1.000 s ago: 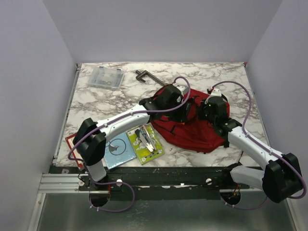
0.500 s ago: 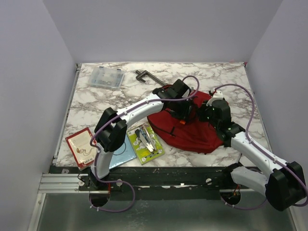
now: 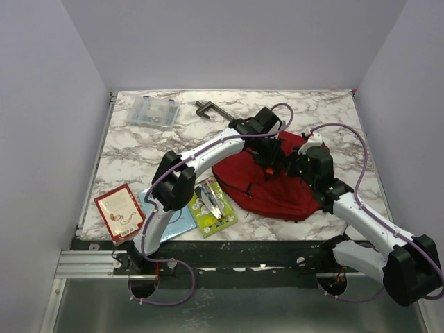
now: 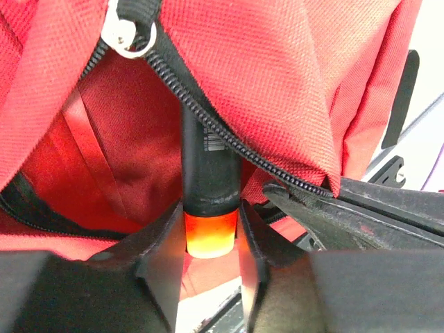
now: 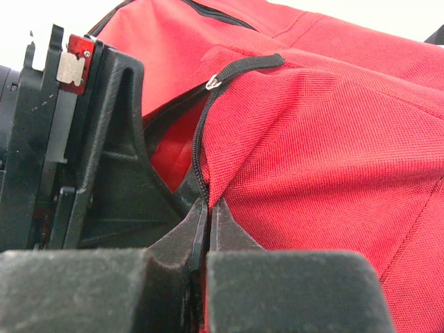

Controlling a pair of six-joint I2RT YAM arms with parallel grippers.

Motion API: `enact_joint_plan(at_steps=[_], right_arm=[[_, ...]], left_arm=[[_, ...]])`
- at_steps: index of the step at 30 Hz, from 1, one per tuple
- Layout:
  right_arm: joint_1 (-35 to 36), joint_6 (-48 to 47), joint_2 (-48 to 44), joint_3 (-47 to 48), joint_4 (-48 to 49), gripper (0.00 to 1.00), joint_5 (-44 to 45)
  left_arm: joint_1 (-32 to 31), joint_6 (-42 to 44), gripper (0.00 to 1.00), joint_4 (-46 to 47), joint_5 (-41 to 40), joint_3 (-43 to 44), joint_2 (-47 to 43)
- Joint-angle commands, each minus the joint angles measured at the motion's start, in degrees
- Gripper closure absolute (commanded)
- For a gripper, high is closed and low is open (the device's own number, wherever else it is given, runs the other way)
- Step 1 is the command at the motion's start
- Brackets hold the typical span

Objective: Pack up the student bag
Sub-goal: Place the stationery in the student bag.

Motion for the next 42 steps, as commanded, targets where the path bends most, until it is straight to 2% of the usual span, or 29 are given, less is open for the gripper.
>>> enact_joint_plan(at_steps=[1, 4, 6, 11, 19, 23, 26, 30, 34, 37, 39, 42], right_arm=[[0.02, 0.59, -1.72, -0.46, 4.75, 0.99, 0.02], [-0.02, 0.73, -1.67, -0.44, 4.61, 0.99, 0.0], [0.02, 0.74, -1.92, -0.71, 4.65, 0.99, -0.3], [-0.03, 0.95, -2.09, -1.16, 5.15, 0.99, -1.02], [0.02, 0.96, -3.01, -1.2, 4.83, 0.99, 0.23], [0.02, 0.97, -2.84, -1.43, 5.29, 0.99, 0.62], [0.01, 1.01, -2.77, -1.44, 5.01, 0.99, 1.09], [0.01, 1.05, -2.88, -1.73, 5.4, 0.99, 0.76], [0.01, 1.14, -2.83, -1.96, 5.68, 0.99, 0.8], [-0.02, 1.17, -2.54, -2.14, 5.93, 0.99, 0.38], [0.03, 1.3, -2.39, -2.25, 6.07, 1.0, 0.23], [-0.01, 1.39, -2.29, -2.52, 6.45, 0.99, 0.49]], left_arm=[[-0.24, -0.82, 0.53, -0.13, -0.03, 2.13, 0.16], [-0.27, -0.03, 0.37, 2.35, -2.6, -1.61, -3.14], [-0.31, 0.46, 0.31, 3.99, -3.27, -4.29, -5.68], [0.02, 0.62, 0.29, 7.53, -4.49, -10.27, -10.01], [1.03, -1.91, 0.55, 11.64, -9.41, -13.16, -10.74], [0.99, -3.8, 0.63, 12.95, -13.87, -11.86, -7.96], [0.64, -6.93, 0.8, 12.06, -18.99, -9.8, -4.52], [-1.48, -7.22, 0.81, 11.89, -19.93, -5.72, 0.79], [-3.27, -8.65, 0.81, 11.81, -14.6, -2.78, 4.61], [-3.48, -8.88, 0.81, 13.13, -7.4, -2.18, 4.47], [-3.56, -8.21, 0.81, 17.1, -3.91, -5.28, 1.28], [-2.66, -9.12, 0.79, 29.56, 2.3, -15.33, -6.15]])
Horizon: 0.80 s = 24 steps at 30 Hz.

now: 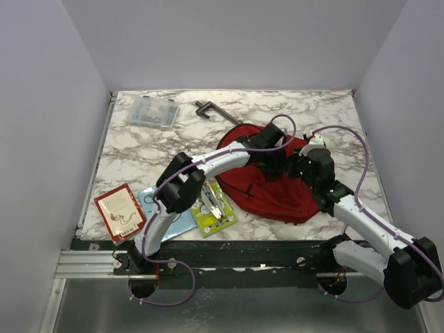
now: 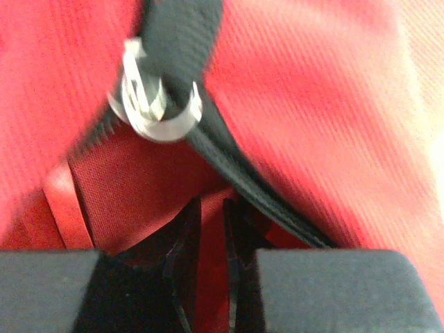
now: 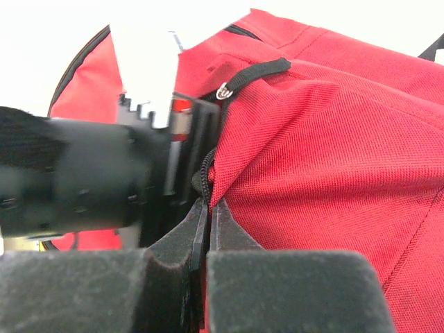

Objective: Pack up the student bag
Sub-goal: Place the stationery in the student bag, then pick up the stationery from the center of the board.

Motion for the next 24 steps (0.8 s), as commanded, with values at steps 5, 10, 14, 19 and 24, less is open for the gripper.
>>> enact_joint_plan(at_steps=[5, 10, 14, 19, 24], right_arm=[[0.05, 0.99, -1.43, -1.02, 4.79, 0.99, 0.64], [0.11, 0.85, -0.55, -0.72, 4.27, 0.99, 0.74], [0.06, 0.84, -0.25, -0.68, 4.49, 0.99, 0.2], [0.08, 0.99, -0.32, -0.73, 4.28, 0.99, 0.28], [0.05, 0.9, -0.53, -1.02, 4.81, 0.99, 0.54]], left_arm=[[3.66, -4.7, 0.69, 21.44, 18.05, -17.9, -16.87], [5.38, -4.02, 0.49, 20.65, 17.17, -25.77, -24.52], [5.78, -2.76, 0.31, 17.95, 13.2, -32.37, -32.34], [5.98, -1.43, 0.16, 9.57, 5.39, -39.45, -42.26], [6.11, -9.47, 0.11, -3.8, -9.12, -46.96, -52.05]])
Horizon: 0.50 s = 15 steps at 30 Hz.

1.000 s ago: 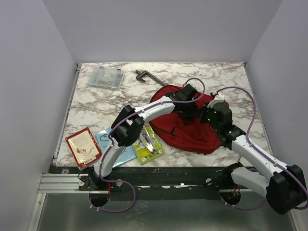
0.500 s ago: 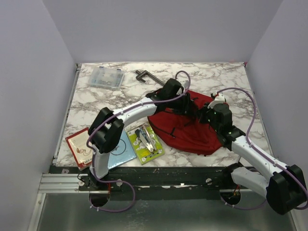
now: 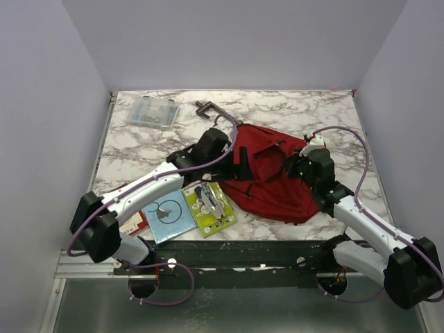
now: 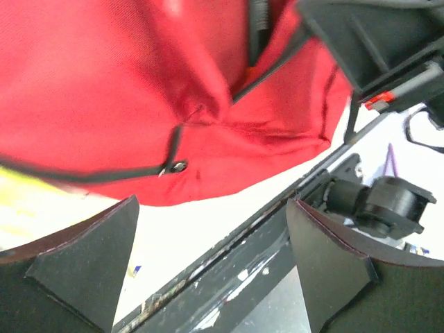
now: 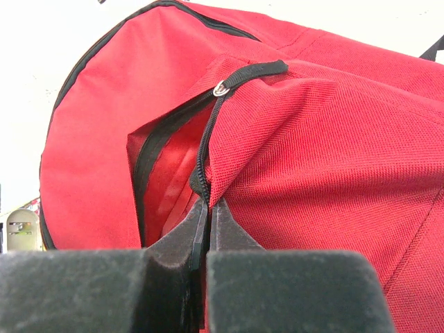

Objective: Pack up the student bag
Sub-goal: Pick up the stationery from the center of the board.

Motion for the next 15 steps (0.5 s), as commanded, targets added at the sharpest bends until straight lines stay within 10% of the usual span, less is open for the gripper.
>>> enact_joint_plan(at_steps=[1, 6, 15], right_arm=[[0.09, 0.55, -0.15, 0.09, 2.99, 0.99, 0.07], [0.16, 0.62, -0.7, 0.23, 2.98, 0.99, -0.6], [0.09, 0.55, -1.65, -0.15, 2.9, 0.99, -0.84]], left_arm=[[0.19, -9.83, 0.11, -16.29, -17.95, -7.75, -9.57], [0.26, -29.8, 0.11, -20.37, -23.59, -19.26, -17.44], [0.21, -36.49, 0.02, -20.0, -18.88, -15.77, -7.38]])
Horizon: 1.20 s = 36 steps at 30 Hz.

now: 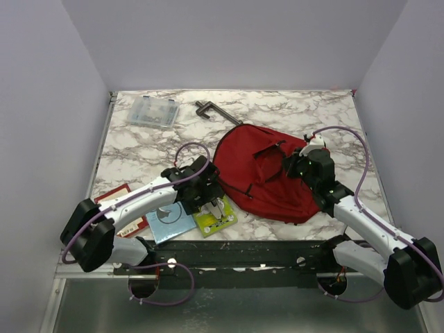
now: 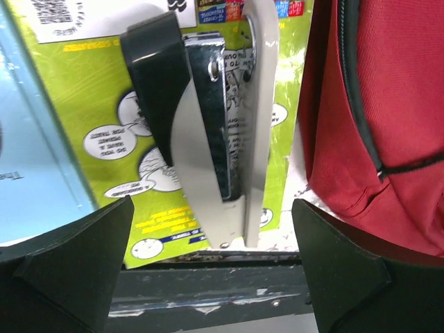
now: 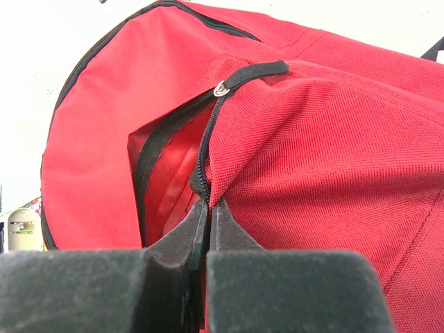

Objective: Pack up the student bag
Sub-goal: Pick up the stationery from the center of the board.

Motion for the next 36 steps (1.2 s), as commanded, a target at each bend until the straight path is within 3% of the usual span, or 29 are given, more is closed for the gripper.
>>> enact_joint_plan(at_steps=[1, 7, 13, 22, 27, 36], right_arm=[[0.16, 0.55, -2.1, -0.51, 3.26, 0.99, -0.72], [0.13, 0.72, -2.39, -0.57, 3.23, 0.99, -1.21], [0.11, 0.81, -2.75, -0.7, 3.4, 1.0, -2.12], [0.14, 0.75, -3.34, -0.77, 3.38, 0.99, -2.49], [0.13, 0.9, -2.92, -0.84, 3.62, 0.99, -3.01], [0.11, 0.83, -2.82, -1.01, 3.86, 0.99, -2.73]], left_arm=[[-0.03, -7.36, 0.02, -0.42, 2.19, 3.74, 6.37], [-1.15, -14.47, 0.08, -0.25, 4.67, 3.2, 10.32], [-3.19, -18.16, 0.19, -0.27, 1.34, 2.36, 9.24], [-3.9, -19.55, 0.42, -0.57, -0.96, 1.57, 9.18], [-4.24, -20.06, 0.46, -0.6, -2.03, 1.3, 9.67], [-6.47, -17.28, 0.66, -4.79, -7.74, 1.53, 7.33]])
